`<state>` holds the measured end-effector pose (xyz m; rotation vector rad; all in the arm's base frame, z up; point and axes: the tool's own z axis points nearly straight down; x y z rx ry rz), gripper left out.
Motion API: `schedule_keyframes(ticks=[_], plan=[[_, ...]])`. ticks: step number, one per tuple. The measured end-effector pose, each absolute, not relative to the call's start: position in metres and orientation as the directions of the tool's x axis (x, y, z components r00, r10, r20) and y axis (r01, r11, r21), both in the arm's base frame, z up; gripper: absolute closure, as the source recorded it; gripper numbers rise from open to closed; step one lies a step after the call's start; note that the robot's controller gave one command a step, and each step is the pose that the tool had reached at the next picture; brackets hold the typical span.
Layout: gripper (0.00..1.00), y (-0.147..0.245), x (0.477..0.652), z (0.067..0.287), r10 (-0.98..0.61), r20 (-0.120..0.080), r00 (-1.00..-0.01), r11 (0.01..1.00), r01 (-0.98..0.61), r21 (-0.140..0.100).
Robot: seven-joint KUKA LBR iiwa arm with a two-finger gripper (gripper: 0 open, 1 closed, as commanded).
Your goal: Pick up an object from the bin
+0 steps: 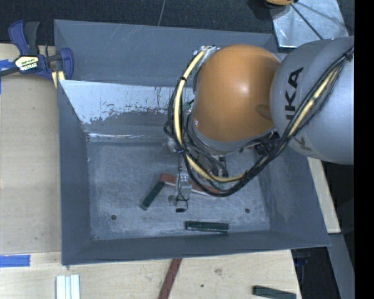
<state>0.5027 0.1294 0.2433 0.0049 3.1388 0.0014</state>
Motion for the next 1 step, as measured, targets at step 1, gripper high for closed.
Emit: schedule_keyframes(ticks=[1], plan=[[0.0,0.1294,0.5027,0.2433,0.003,-0.003,-1.0,1.0,0.003,0.001]])
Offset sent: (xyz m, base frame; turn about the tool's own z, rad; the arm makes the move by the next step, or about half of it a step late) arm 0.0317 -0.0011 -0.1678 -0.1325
